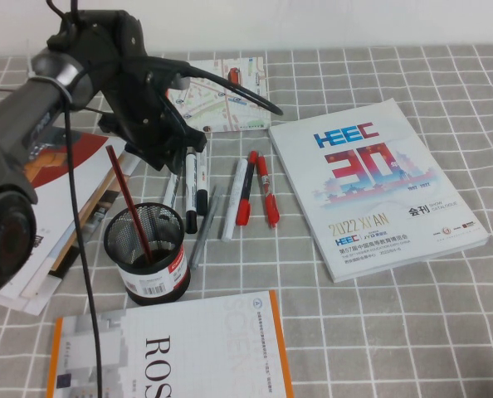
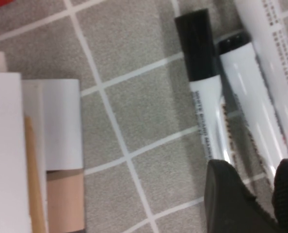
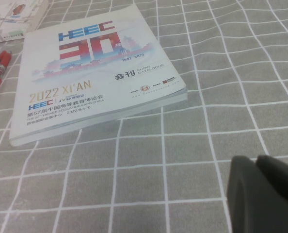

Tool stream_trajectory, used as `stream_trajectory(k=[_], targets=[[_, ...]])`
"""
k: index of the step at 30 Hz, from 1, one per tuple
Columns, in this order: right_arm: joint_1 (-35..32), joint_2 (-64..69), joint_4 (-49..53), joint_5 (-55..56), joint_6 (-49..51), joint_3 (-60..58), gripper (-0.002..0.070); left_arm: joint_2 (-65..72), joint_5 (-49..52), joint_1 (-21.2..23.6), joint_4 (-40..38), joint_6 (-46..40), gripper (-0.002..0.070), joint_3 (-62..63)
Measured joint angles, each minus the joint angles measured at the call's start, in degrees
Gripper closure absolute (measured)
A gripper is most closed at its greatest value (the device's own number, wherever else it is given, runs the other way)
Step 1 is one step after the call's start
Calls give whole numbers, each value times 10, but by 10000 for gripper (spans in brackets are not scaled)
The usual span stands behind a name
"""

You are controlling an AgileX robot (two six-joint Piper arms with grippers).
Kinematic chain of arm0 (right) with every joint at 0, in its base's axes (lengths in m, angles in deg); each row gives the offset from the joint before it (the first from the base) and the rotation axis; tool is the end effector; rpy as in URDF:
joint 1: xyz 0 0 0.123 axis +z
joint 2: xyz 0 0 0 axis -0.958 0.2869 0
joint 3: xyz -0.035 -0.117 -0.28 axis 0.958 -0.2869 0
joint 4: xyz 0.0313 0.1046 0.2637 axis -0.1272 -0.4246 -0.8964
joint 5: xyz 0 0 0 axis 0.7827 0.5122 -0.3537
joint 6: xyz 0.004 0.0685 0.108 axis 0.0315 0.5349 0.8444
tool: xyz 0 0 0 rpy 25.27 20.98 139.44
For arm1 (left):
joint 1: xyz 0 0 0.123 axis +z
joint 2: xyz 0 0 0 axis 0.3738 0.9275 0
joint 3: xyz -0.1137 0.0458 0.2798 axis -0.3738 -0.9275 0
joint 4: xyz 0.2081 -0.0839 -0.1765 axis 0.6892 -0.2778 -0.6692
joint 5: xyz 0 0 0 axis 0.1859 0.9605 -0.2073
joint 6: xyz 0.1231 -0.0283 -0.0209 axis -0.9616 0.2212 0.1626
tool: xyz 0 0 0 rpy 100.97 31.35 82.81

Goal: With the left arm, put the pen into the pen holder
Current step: Pick up the pen on the table

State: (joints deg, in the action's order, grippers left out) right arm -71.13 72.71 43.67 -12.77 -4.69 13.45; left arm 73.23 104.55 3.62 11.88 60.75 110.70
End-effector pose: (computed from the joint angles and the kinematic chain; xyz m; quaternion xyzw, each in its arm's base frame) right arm 0.1006 0.0114 0.1600 0.0418 0.8025 0.0904 0.5883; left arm 0.5192 -0.1816 0.1939 0.2314 0.9639 -0.0463 0.1230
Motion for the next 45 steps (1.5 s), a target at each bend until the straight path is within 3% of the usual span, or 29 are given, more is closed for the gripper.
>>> stream_trajectory(k=[28,37,45], targets=[[0,0,0,0,0,0,692,-53,-2,-5,6,1,484,-87],[0,0,0,0,0,0,692,-41,-10,-6,8,-8,361,-87],[0,0,0,0,0,0,692,-18,-26,-6,9,8,347,-88]])
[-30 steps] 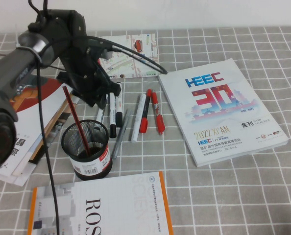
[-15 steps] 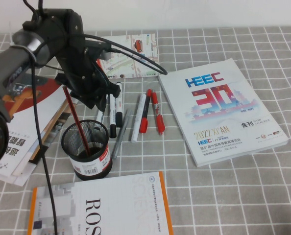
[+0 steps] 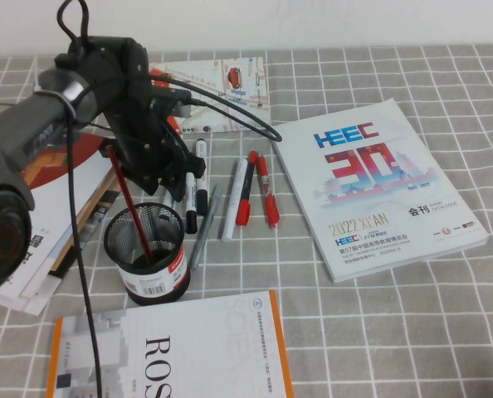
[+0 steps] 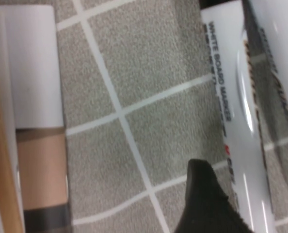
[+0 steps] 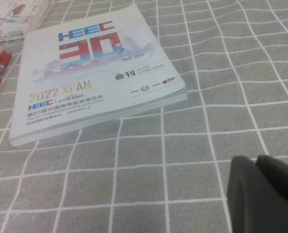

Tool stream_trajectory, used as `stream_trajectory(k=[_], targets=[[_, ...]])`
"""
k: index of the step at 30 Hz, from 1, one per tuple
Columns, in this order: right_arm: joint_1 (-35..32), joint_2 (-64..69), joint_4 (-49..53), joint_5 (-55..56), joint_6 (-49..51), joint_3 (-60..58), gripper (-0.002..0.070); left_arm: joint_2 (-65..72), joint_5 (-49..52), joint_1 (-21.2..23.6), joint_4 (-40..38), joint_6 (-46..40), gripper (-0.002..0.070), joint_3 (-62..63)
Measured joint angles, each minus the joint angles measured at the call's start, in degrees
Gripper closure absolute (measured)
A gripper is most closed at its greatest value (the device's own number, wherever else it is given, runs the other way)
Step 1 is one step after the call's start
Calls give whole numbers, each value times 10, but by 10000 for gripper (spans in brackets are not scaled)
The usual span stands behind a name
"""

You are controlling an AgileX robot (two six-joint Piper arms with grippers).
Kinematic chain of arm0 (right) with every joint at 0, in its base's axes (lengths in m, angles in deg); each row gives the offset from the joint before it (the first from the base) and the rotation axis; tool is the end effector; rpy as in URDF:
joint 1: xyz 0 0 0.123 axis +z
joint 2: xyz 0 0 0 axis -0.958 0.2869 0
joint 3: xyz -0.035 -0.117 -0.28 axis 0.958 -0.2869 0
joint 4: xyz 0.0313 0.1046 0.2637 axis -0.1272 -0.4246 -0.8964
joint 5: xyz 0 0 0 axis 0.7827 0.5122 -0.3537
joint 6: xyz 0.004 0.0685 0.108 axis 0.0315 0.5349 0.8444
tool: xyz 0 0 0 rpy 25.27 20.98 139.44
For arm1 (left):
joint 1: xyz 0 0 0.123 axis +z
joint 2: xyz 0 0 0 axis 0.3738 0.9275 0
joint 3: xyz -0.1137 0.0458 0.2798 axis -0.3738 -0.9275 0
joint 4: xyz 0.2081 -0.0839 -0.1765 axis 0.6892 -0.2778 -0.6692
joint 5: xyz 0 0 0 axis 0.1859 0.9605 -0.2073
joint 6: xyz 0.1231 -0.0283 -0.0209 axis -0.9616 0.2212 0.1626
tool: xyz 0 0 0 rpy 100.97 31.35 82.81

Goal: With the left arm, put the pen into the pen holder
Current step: Pick up the pen on the table

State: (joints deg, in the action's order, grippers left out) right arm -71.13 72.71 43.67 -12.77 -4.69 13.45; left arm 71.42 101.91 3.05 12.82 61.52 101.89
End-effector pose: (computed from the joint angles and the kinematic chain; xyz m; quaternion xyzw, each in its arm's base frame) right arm 0.1006 0.0114 0.1600 0.0418 0.8025 0.0904 0.5883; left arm 0.5006 -0.1788 0.1642 0.2301 0.9687 -0.0358 0.0856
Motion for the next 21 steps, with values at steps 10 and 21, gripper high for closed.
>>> stream_trajectory(k=[10,21], targets=[[0,0,0,0,0,0,692,15,-11,0,4,2,349,0],[0,0,0,0,0,0,692,18,-3,0,29,2,565,1]])
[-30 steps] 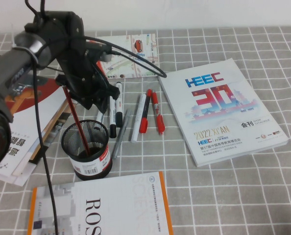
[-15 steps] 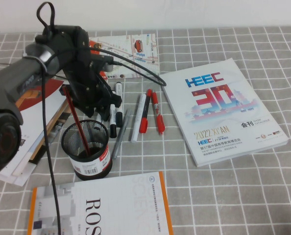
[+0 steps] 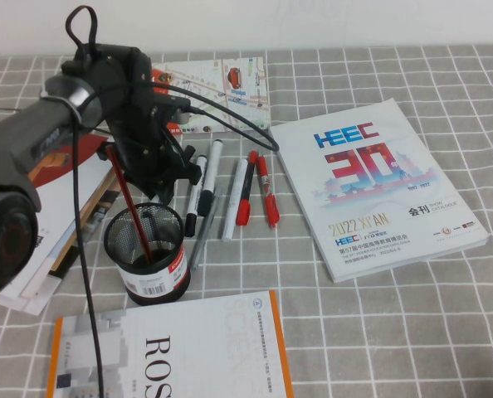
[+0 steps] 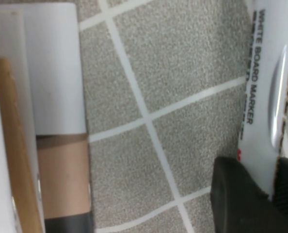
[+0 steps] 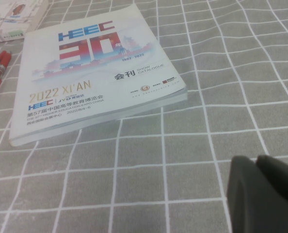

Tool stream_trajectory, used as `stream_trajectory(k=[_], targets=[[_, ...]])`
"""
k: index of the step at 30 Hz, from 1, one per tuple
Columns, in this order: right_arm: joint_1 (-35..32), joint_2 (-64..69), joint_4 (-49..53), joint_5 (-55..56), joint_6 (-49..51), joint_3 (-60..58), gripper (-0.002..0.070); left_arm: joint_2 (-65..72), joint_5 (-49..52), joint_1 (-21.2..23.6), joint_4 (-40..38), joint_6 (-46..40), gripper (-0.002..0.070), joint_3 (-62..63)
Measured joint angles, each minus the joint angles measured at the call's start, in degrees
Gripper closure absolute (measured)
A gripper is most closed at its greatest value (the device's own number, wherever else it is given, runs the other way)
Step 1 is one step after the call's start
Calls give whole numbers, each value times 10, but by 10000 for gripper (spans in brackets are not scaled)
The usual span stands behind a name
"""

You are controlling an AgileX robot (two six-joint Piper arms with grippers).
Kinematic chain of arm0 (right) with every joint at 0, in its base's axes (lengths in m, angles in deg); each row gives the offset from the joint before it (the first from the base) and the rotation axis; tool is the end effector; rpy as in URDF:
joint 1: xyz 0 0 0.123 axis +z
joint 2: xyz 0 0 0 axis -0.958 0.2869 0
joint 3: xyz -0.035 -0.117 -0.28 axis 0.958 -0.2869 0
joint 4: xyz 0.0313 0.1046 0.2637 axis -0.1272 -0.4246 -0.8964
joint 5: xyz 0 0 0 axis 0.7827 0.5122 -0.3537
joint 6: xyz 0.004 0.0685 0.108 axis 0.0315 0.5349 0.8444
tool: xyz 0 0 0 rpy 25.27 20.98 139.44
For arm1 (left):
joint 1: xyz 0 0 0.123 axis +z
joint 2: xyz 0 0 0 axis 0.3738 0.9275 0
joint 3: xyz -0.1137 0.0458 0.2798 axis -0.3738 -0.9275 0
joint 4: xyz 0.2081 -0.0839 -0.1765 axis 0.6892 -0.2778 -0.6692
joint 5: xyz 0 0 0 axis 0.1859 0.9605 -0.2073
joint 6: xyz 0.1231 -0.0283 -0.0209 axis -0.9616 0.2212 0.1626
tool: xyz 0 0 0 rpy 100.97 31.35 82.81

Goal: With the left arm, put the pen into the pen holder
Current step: Pick up the pen on the table, then place the pen onto the pen holder

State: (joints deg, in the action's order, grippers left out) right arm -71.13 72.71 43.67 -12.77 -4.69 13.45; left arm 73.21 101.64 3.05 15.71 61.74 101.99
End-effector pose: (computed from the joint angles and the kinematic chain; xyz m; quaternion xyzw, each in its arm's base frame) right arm 0.1006 0.0114 0.1600 0.0418 0.8025 0.0904 0.5883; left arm 0.5044 -0.1738 0.1480 0.2355 0.9689 -0.0108 0.0754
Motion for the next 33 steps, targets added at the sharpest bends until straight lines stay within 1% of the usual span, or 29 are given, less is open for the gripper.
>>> stream_trajectory(k=[9,15,21,26,33], targets=[[0,0,0,0,0,0,692,0,4,0,9,-9,565,2],[0,0,0,0,0,0,692,-17,15,0,20,-12,565,61],[0,0,0,0,0,0,692,-83,-14,0,20,-13,565,113],[0,0,0,0,0,0,692,-138,-21,0,15,-27,565,115],[0,0,0,0,0,0,692,-245,-24,0,-19,-55,565,104]])
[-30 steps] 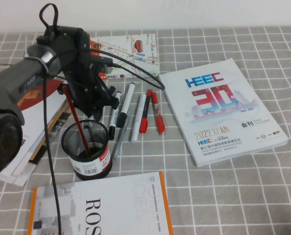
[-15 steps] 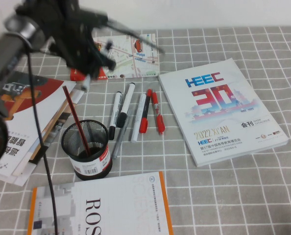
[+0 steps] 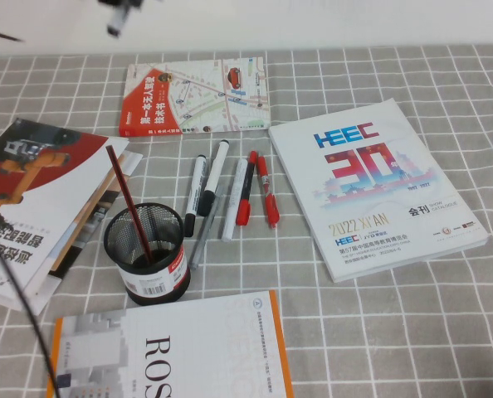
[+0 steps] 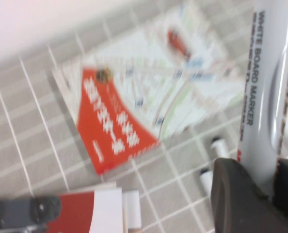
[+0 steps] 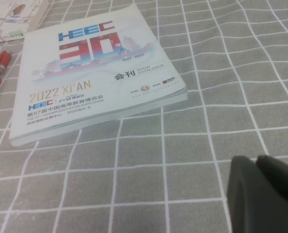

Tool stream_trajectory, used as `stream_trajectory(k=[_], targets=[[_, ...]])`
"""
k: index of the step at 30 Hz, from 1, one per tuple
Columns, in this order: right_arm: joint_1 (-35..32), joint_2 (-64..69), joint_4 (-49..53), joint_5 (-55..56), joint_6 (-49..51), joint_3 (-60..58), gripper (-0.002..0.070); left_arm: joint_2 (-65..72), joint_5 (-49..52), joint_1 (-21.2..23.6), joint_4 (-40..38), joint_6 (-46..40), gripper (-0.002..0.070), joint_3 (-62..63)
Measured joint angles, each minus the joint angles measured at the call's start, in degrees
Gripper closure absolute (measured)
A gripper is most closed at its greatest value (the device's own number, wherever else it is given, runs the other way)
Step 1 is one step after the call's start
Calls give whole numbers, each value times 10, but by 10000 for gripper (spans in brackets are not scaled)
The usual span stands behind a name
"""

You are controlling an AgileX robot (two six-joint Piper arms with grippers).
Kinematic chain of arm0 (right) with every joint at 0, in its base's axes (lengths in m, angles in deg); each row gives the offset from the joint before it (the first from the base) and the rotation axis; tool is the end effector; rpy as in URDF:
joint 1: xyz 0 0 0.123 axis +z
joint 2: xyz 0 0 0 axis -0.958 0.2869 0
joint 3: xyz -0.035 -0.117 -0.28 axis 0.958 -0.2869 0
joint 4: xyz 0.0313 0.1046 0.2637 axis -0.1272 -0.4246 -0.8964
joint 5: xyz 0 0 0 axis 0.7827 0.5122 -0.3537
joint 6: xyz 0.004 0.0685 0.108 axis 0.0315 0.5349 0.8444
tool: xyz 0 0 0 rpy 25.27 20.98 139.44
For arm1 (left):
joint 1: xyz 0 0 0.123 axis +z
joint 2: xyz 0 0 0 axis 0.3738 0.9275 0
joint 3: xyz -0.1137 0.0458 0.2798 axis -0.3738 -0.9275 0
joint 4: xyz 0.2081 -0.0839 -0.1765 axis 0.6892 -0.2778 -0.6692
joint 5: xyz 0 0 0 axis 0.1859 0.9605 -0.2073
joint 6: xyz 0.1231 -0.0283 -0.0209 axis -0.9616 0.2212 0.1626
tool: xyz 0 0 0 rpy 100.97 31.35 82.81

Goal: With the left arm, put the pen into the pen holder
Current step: Place the pen onto the pen holder

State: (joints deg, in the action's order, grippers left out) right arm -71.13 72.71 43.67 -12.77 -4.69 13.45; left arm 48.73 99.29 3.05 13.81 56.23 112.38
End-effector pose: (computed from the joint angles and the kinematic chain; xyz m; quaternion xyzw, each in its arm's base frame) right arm 0.1006 0.0114 0.1600 0.0418 0.8025 0.0904 0.5883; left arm 0.4517 -0.1598 0.4334 0.2608 0.8828 -0.0372 0.3890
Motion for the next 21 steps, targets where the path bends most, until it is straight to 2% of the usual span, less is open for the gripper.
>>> stream_trajectory(k=[6,10,14,21], targets=[[0,0,0,0,0,0,692,-133,-62,0,-18,-7,565,-107],[0,0,0,0,0,0,692,-231,-130,0,-19,-8,565,-244],[0,0,0,0,0,0,692,-337,-244,0,-31,-6,565,-410],[0,0,0,0,0,0,692,-491,-505,0,-78,-4,565,-693]])
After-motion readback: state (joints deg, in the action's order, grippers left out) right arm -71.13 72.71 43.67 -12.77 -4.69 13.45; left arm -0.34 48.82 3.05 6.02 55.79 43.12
